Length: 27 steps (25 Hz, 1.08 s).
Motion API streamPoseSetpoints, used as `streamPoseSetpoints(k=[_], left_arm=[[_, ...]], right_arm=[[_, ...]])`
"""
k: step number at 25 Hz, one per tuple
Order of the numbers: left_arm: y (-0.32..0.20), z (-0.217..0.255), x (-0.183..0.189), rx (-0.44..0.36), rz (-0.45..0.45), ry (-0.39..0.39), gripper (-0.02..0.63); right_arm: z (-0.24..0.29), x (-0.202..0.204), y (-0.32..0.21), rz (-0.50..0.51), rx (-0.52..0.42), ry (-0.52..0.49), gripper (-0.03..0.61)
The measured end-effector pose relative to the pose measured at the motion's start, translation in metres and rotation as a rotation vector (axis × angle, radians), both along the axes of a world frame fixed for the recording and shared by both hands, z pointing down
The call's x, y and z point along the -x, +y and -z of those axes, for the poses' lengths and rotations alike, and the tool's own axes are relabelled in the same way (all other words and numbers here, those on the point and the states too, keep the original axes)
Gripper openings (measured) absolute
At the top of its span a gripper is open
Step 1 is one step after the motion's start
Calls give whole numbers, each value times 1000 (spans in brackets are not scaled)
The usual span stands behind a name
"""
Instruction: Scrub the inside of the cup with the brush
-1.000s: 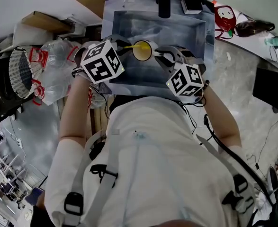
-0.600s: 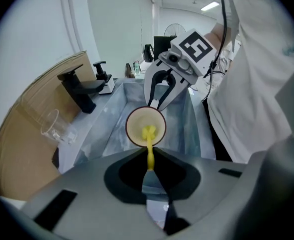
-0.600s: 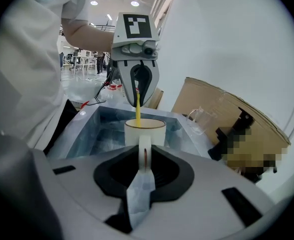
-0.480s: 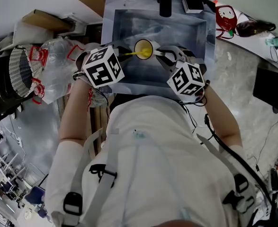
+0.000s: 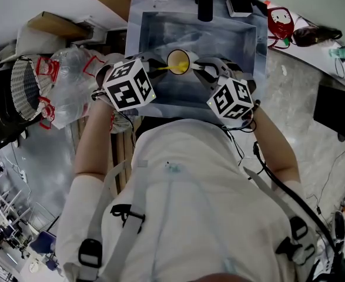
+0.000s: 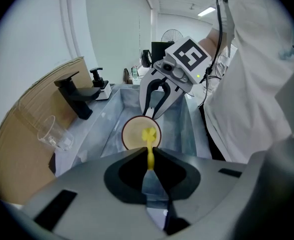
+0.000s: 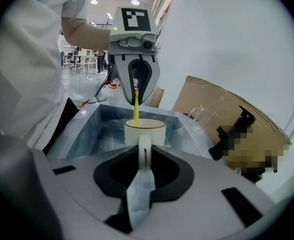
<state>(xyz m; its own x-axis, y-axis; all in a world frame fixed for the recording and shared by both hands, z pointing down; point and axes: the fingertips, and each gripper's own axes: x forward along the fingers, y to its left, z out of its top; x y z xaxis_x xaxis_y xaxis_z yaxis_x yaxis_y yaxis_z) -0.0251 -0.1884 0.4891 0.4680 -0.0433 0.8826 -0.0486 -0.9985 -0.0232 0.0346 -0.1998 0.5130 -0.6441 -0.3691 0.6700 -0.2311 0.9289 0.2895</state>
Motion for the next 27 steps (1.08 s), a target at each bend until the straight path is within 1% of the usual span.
streamPoseSetpoints(k=[27], left_arm=[[0,0,-4,0,-5,18,40]], right_arm=[[1,0,2,3,-16,7,64]])
